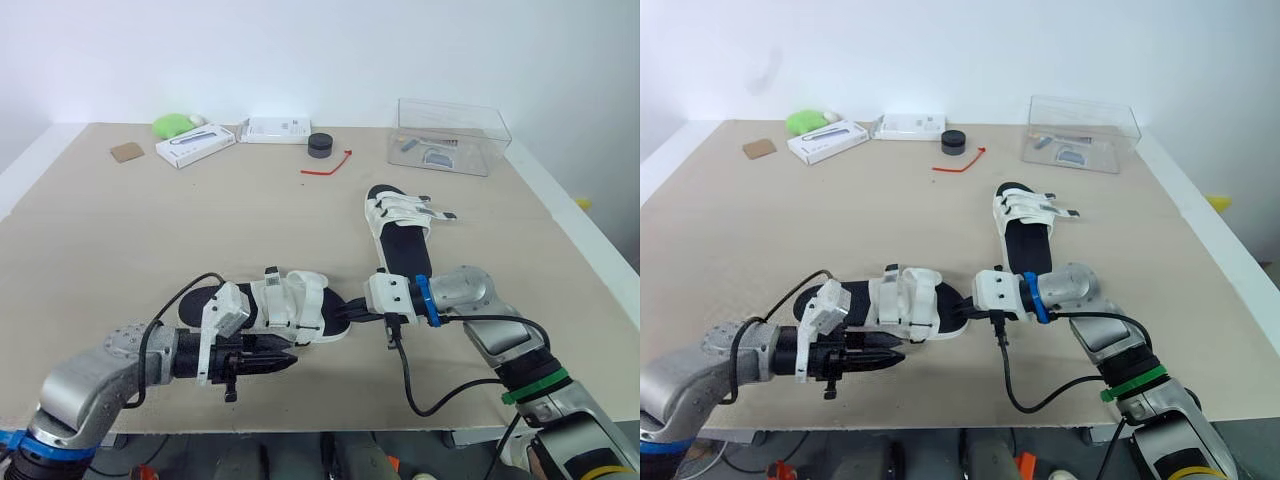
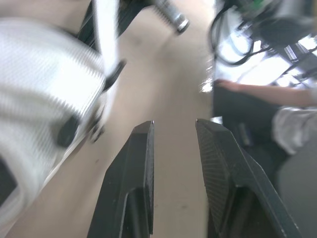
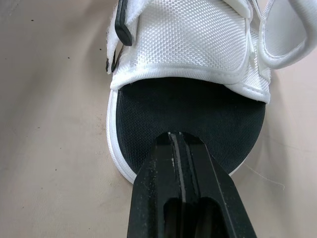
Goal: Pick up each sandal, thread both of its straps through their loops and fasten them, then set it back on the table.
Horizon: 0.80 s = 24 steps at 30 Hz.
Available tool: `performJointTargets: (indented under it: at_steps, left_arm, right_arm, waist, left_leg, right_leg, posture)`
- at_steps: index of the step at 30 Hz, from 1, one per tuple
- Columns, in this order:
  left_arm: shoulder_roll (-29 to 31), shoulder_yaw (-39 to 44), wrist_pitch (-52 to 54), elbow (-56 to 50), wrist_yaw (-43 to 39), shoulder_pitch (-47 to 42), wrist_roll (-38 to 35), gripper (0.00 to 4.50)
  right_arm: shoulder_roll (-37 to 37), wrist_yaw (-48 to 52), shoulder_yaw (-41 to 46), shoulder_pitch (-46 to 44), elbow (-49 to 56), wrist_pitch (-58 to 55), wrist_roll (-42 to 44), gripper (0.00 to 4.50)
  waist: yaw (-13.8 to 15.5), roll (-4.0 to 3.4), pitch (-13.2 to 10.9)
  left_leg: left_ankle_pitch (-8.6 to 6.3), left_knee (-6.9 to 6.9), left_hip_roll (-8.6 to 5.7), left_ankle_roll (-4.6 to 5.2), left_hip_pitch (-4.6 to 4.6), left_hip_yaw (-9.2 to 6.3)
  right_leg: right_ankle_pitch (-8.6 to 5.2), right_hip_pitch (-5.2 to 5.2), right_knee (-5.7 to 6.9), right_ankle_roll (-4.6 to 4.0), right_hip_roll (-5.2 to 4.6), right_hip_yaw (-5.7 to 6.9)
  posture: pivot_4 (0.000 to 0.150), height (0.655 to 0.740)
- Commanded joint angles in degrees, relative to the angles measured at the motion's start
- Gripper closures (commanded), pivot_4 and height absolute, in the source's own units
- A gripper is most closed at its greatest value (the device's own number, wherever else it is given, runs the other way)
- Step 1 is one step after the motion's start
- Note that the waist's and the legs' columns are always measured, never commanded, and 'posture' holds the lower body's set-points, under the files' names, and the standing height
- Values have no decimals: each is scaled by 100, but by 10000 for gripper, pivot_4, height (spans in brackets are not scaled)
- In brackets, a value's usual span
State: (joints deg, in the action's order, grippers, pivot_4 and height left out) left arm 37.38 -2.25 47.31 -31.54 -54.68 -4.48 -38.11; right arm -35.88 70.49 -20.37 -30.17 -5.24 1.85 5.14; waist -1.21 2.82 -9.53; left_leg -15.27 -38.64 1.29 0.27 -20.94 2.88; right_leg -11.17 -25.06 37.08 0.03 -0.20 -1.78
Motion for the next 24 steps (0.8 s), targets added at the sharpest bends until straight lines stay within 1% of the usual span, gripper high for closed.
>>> performJointTargets:
  at_steps: [1,8,11,18,21,23,24]
  left_arm:
    - [-92,-115,-741,-81,73,169,345,31282]
    - [-212,-201,-1458,48,260,329,732,31282]
    - [-346,-269,-1460,86,420,267,746,31282]
    - [-372,-461,-1490,200,506,162,864,31282]
    - [-405,-447,-1664,188,541,135,950,31282]
    - [-403,-437,-2079,174,569,204,1229,31282]
    - [-415,-417,-2125,176,576,226,1239,31282]
  right_arm:
    - [-70,51,-121,106,-124,-46,-245,45000]
    - [-54,37,-123,120,-132,-15,-259,45000]
    - [-44,22,-126,127,-139,12,-267,45000]
    - [-39,18,-118,114,-128,10,-282,45000]
    - [-56,28,-98,122,-116,4,-279,45000]
    - [-64,25,-90,127,-111,0,-285,45000]
    - [-64,25,-88,124,-113,-3,-286,45000]
  waist:
    - [0,2,0]
    - [0,1,0]
    - [0,2,0]
    - [0,2,0]
    - [0,2,0]
    - [0,2,0]
    - [0,1,0]
  left_leg:
    - [0,1,1,0,-2,0]
    - [-1,3,0,1,-3,0]
    - [-1,4,1,1,-3,1]
    - [-1,4,1,1,-3,-1]
    - [-1,4,0,1,-3,1]
    - [-1,4,0,1,-3,1]
    - [-1,4,0,1,-3,2]
  right_leg:
    - [-1,-1,-1,-1,0,0]
    - [-1,-3,-2,-1,0,1]
    - [-1,-3,-4,0,0,1]
    - [-1,-2,-4,0,0,3]
    - [0,-2,-4,2,-1,2]
    - [1,-2,-4,3,-2,2]
    - [1,-2,-4,3,-2,2]
  posture:
    - [1500,7400]
    - [1500,7400]
    - [1500,7400]
    - [1500,7400]
    - [1500,7400]
    - [1500,7400]
    - [1500,7400]
